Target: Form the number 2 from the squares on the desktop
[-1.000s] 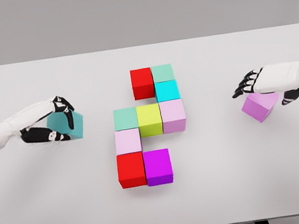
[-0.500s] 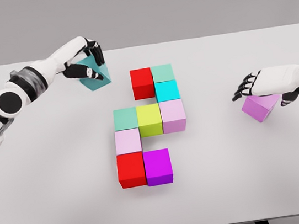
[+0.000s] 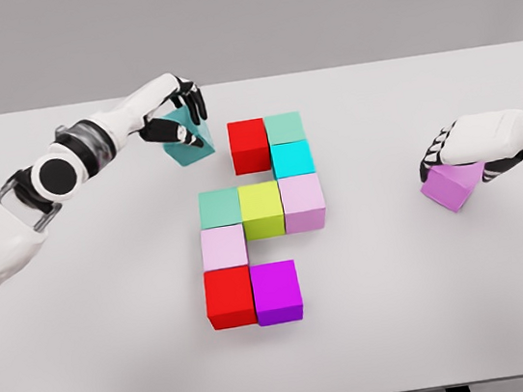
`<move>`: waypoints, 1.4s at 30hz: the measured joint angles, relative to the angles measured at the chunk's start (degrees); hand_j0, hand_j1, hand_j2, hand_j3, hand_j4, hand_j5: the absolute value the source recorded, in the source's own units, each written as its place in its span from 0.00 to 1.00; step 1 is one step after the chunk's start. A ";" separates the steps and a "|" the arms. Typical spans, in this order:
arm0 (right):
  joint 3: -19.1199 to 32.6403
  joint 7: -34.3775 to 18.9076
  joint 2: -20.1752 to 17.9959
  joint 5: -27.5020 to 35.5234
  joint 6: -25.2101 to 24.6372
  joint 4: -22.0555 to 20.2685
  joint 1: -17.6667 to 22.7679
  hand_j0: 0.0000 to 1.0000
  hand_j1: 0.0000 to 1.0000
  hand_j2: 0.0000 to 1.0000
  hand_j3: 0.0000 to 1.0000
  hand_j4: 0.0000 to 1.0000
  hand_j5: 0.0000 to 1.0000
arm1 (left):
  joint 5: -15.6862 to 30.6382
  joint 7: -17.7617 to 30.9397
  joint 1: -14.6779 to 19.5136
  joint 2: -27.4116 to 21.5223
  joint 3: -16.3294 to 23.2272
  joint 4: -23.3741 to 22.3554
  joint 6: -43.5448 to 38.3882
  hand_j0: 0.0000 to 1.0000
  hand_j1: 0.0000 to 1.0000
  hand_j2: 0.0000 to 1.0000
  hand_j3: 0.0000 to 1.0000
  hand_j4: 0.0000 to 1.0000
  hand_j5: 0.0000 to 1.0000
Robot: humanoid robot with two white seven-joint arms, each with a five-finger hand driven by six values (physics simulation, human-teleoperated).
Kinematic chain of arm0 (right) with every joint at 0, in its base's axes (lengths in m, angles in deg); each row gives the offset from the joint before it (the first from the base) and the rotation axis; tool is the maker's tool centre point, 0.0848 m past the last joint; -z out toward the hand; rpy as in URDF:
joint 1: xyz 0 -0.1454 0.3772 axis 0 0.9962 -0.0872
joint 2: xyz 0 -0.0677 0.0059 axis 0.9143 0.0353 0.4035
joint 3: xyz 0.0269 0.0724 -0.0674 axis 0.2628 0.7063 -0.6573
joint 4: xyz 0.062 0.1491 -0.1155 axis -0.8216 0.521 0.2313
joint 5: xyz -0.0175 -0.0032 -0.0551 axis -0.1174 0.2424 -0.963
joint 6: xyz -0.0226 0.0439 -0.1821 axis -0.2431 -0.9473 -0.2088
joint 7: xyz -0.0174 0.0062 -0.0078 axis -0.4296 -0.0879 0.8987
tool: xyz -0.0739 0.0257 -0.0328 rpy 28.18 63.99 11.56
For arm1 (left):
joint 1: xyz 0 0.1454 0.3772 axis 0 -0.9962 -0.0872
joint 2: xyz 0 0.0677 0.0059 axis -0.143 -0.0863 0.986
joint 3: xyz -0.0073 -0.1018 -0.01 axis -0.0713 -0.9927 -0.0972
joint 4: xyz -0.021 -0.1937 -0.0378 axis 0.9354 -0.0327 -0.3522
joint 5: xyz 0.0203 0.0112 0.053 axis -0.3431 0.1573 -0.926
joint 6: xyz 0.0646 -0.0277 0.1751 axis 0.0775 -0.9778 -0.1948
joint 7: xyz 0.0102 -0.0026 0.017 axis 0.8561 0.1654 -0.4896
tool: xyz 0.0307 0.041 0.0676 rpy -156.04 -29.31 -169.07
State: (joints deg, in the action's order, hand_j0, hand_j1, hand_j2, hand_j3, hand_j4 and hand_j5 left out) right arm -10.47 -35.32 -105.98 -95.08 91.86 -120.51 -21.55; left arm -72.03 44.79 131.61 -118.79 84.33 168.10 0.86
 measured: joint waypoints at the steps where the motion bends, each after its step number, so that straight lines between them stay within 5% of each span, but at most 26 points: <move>1: 0.02 0.00 0.02 0.05 0.01 -0.10 -0.44 0.45 0.45 0.45 0.45 0.45 0.45 | -0.01 0.00 0.09 0.45 0.03 -0.66 0.03 0.27 0.27 0.27 0.27 0.27 0.27; 7: 0.07 -0.02 -0.19 0.30 0.00 -2.93 -1.23 0.47 0.47 0.47 0.47 0.47 0.47 | -0.03 0.08 0.00 1.90 0.32 -2.09 0.19 0.27 0.27 0.27 0.27 0.27 0.27; 18: -1.71 -0.02 -2.33 1.43 -0.01 -18.13 -1.93 0.48 0.48 0.48 0.48 0.48 0.48 | -0.38 0.10 0.09 2.40 1.54 -2.43 0.45 0.47 0.47 0.47 0.47 0.47 0.47; 26: -6.12 0.01 -0.56 2.33 0.04 -19.45 -6.50 0.48 0.48 0.48 0.48 0.48 0.48 | -1.45 0.10 0.18 2.44 1.51 -2.50 0.42 0.65 0.65 0.65 0.65 0.65 0.65; 42: -18.52 0.04 4.63 5.14 0.03 -19.64 -13.18 0.48 0.48 0.48 0.48 0.48 0.48 | -1.57 0.10 0.00 2.85 1.65 -2.41 0.56 0.75 0.75 0.75 0.75 0.75 0.75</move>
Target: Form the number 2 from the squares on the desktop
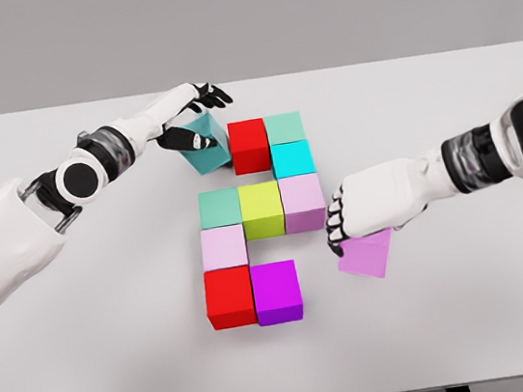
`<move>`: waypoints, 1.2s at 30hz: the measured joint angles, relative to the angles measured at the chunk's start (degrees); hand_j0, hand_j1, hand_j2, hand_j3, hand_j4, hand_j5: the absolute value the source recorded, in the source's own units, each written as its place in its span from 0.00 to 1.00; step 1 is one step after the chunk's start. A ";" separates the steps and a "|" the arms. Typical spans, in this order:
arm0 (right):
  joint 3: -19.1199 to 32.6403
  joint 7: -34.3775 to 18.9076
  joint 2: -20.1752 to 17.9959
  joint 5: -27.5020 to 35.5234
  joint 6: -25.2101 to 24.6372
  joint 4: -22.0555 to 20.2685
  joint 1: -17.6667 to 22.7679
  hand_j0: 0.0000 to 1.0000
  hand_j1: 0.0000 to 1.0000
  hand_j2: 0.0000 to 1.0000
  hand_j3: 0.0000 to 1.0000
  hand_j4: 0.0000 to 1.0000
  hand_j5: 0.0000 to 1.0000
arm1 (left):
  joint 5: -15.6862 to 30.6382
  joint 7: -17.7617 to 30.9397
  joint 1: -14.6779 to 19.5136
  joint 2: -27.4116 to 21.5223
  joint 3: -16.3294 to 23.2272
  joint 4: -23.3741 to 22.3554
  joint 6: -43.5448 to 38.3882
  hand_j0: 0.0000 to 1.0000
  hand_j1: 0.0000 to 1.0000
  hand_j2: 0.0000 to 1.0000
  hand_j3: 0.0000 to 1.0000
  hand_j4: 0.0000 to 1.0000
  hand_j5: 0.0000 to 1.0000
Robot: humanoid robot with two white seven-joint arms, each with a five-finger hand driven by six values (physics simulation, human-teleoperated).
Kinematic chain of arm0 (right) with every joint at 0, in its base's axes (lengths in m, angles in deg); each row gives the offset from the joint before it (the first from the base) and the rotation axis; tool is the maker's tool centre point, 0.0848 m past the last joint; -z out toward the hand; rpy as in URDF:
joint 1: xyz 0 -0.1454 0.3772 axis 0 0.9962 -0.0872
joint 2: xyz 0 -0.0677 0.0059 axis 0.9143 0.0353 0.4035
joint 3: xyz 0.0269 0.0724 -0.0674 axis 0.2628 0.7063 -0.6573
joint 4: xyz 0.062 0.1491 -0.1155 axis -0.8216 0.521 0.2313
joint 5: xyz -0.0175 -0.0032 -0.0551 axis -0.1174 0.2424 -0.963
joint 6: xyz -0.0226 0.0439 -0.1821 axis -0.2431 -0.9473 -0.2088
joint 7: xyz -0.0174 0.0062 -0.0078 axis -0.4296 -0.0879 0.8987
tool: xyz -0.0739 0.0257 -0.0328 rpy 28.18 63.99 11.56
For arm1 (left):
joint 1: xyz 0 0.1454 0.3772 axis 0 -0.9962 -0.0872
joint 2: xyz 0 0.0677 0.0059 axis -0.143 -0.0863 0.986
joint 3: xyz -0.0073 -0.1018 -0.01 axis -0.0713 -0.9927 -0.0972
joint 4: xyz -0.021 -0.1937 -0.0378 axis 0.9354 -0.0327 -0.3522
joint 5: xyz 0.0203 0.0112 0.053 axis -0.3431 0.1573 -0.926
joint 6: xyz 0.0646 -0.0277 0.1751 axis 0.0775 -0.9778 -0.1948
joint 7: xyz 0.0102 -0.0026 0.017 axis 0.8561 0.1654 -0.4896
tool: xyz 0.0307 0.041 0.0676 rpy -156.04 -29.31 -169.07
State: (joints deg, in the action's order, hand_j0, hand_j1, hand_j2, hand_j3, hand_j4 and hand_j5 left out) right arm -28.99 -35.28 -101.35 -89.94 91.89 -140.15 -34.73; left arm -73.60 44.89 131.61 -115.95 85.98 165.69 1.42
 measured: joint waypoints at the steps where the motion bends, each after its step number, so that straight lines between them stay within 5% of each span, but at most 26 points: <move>1: -0.29 0.00 0.07 0.03 0.00 0.00 0.00 0.48 0.48 0.48 0.48 0.48 0.48 | 0.00 0.00 -0.09 0.01 0.00 -0.01 0.01 0.76 0.76 0.76 0.76 0.76 0.76; 3: -0.71 0.00 0.15 0.06 0.00 0.00 0.09 0.49 0.49 0.49 0.49 0.49 0.49 | 0.00 0.00 -0.09 0.02 0.01 -0.03 0.01 0.78 0.78 0.78 0.78 0.78 0.78; 4: -0.84 0.00 0.17 0.07 0.00 0.00 0.00 0.61 0.61 0.61 0.61 0.61 0.61 | 0.00 0.00 0.00 0.02 0.01 -0.03 0.02 0.80 0.80 0.80 0.80 0.80 0.80; 5: -0.93 0.00 0.16 0.07 0.01 0.00 0.00 1.00 1.00 1.00 1.00 1.00 1.00 | 0.00 0.00 0.00 0.01 0.01 -0.04 0.02 0.81 0.81 0.81 0.81 0.81 0.81; 13: -0.78 0.00 -0.07 0.92 0.00 0.05 -0.88 1.00 1.00 1.00 1.00 1.00 1.00 | 0.13 0.00 0.44 -0.92 0.00 0.65 0.62 0.88 0.88 0.88 0.88 0.88 0.88; 19: 3.18 0.00 -3.84 2.66 0.01 0.32 -0.09 1.00 1.00 1.00 1.00 1.00 1.00 | 5.13 0.78 -3.34 -16.05 0.24 13.65 10.20 0.90 0.90 0.90 0.90 0.90 0.90; 22: 6.30 0.00 -8.04 3.11 0.01 2.06 2.28 1.00 1.00 1.00 1.00 1.00 1.00 | 8.55 9.73 -1.59 -18.99 0.39 16.39 7.54 0.91 0.91 0.91 0.91 0.91 0.91; 26: 9.65 -0.01 -12.05 2.72 0.02 6.41 5.71 1.00 1.00 1.00 1.00 1.00 1.00 | 10.98 17.28 -0.18 -16.80 0.26 16.41 -2.71 0.91 0.91 0.91 0.91 0.91 0.91; 28: 10.27 -0.01 -13.18 2.07 0.04 7.87 8.52 1.00 1.00 1.00 1.00 1.00 1.00 | 11.41 18.56 0.00 -14.86 0.22 14.96 -5.32 0.91 0.91 0.91 0.91 0.91 0.91; 36: 8.56 0.00 -13.30 0.92 0.00 7.66 9.49 1.00 1.00 1.00 1.00 1.00 1.00 | 12.01 20.23 0.00 -12.66 0.18 12.63 -7.99 0.91 0.91 0.91 0.91 0.91 0.91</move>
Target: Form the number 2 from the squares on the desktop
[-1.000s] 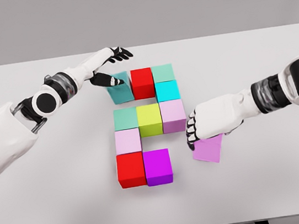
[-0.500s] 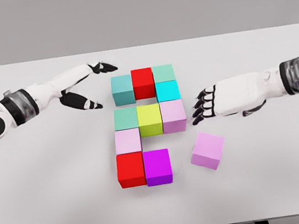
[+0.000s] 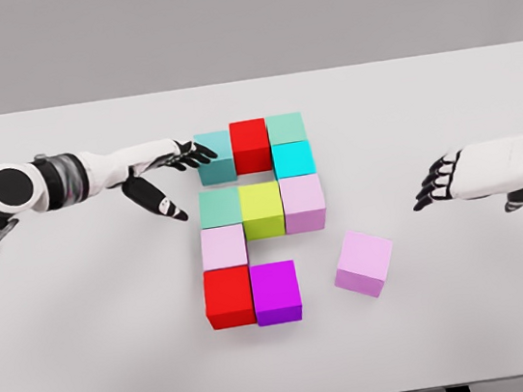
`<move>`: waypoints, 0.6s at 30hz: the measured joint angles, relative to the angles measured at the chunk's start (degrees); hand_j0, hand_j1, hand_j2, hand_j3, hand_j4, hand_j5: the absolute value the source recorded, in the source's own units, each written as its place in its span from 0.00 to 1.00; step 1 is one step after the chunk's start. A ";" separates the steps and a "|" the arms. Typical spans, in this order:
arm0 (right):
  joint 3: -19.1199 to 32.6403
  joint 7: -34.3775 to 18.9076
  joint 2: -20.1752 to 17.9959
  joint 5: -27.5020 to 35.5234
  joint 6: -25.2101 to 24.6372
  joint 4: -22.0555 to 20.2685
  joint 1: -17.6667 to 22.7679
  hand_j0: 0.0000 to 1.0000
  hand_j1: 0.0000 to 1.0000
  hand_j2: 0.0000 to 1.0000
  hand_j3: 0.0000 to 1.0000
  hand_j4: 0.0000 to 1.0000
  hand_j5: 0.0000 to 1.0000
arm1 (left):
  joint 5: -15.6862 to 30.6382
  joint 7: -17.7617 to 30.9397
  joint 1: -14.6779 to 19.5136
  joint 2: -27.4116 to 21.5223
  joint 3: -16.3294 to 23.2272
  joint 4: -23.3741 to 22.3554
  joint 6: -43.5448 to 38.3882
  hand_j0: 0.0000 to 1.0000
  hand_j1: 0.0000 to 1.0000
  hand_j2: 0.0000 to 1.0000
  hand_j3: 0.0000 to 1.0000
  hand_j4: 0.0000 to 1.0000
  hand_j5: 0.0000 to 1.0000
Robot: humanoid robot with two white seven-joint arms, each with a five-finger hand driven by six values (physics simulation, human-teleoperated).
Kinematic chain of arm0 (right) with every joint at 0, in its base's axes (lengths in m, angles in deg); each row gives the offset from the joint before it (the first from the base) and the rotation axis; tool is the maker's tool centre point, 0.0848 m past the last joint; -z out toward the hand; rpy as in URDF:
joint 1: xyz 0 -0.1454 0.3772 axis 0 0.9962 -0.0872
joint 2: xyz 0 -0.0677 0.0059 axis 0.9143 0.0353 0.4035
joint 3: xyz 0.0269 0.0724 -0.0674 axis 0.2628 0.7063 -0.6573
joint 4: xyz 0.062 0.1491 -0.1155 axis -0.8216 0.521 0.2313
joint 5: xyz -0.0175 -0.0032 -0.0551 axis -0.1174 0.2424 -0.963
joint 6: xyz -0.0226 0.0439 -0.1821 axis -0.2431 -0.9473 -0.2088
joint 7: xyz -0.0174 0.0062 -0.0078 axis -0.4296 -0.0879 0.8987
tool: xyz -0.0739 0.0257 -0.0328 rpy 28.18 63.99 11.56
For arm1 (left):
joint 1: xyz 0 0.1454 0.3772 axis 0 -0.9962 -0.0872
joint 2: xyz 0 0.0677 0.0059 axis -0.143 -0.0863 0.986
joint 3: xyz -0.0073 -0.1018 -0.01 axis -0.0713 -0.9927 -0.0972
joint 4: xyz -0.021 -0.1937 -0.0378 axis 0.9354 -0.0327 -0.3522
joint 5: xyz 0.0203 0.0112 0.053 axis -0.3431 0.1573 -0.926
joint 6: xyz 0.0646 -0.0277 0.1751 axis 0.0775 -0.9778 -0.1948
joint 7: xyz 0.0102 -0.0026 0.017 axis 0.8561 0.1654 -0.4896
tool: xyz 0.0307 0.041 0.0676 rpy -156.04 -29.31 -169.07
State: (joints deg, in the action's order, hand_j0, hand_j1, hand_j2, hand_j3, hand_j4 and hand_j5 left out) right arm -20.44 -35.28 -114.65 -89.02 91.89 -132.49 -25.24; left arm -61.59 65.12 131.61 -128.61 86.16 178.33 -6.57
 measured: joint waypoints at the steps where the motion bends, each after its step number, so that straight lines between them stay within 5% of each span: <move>1: -0.89 0.00 0.42 -0.38 0.00 -0.74 0.00 1.00 1.00 1.00 1.00 1.00 1.00 | 0.05 0.08 0.09 0.09 0.00 -0.13 -0.05 0.91 0.91 0.91 0.91 0.91 0.91; 18: -4.34 0.00 4.52 -2.07 -0.01 -6.42 -0.79 1.00 1.00 1.00 1.00 1.00 1.00 | 2.05 0.52 -0.09 3.41 -0.59 -5.83 1.05 0.91 0.91 0.91 0.91 0.91 0.91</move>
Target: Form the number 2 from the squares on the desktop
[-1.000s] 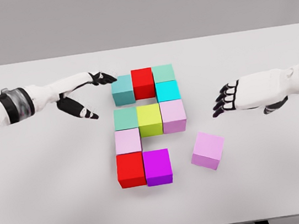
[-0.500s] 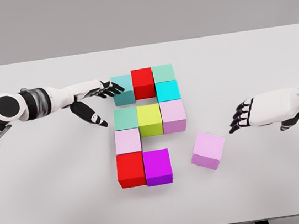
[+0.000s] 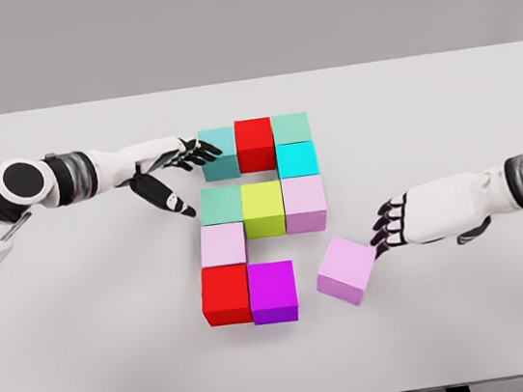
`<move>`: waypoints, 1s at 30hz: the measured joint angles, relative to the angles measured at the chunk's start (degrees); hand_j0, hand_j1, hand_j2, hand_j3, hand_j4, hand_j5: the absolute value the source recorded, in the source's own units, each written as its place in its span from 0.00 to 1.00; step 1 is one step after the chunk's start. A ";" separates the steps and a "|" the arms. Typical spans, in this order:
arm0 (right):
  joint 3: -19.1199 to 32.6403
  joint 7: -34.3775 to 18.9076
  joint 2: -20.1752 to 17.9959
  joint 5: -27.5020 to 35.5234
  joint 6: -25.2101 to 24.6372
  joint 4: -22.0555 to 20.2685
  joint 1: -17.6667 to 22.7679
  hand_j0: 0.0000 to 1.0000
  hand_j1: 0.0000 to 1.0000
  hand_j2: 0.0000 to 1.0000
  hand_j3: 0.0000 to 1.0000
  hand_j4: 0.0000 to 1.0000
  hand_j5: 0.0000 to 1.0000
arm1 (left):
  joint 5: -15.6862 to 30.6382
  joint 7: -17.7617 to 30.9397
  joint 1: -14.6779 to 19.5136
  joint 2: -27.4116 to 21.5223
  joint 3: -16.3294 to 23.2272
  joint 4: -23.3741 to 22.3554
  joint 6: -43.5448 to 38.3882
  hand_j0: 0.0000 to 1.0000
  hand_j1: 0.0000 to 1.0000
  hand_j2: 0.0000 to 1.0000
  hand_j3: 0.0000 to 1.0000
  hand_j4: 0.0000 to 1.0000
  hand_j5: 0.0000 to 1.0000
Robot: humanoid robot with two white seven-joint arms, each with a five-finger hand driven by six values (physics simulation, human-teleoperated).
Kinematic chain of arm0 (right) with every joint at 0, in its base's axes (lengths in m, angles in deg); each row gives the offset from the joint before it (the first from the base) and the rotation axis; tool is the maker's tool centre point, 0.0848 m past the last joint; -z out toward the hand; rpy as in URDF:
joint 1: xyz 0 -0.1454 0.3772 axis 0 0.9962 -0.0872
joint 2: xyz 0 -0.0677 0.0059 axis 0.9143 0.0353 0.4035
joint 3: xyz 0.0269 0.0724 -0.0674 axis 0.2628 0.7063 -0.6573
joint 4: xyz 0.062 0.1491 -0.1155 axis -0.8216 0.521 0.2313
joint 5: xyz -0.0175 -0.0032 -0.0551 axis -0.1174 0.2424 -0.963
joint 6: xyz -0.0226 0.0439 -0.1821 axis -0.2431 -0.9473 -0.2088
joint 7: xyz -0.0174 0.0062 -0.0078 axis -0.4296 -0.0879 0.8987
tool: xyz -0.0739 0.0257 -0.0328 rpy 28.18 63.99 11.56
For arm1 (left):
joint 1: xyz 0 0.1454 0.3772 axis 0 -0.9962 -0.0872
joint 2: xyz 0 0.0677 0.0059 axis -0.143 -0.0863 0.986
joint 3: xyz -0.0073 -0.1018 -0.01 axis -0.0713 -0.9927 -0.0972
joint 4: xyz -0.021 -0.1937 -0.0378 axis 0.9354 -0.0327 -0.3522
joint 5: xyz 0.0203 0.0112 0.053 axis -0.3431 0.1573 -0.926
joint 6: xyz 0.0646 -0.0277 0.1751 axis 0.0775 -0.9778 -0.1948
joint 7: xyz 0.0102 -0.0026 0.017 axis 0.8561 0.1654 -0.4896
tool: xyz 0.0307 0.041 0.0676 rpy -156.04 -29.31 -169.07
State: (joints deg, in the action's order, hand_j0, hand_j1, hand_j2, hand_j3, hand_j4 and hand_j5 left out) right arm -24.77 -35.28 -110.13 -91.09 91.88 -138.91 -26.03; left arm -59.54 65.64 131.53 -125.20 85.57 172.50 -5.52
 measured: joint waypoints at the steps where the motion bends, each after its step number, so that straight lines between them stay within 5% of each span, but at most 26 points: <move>1: 0.00 0.00 0.14 0.01 0.00 -0.10 -0.17 1.00 1.00 1.00 1.00 1.00 1.00 | 0.07 0.00 0.00 0.02 0.00 -0.04 0.00 0.91 0.91 0.91 0.91 0.91 0.91; 13: 3.13 0.00 0.81 0.44 0.01 5.12 -1.93 1.00 1.00 1.00 1.00 1.00 1.00 | 0.20 0.04 0.26 0.17 0.04 -0.45 -0.20 0.91 0.91 0.91 0.91 0.91 0.91; 30: -1.72 0.00 5.08 0.41 0.00 -0.96 -3.16 1.00 1.00 1.00 1.00 1.00 1.00 | -2.10 -0.02 0.53 0.38 0.48 -1.95 -0.49 0.91 0.91 0.91 0.91 0.91 0.91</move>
State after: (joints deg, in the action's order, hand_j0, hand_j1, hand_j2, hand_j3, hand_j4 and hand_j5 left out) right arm -26.49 -35.27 -105.05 -90.67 91.88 -139.87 -29.19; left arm -61.64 65.62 132.05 -124.82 86.05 170.55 -6.01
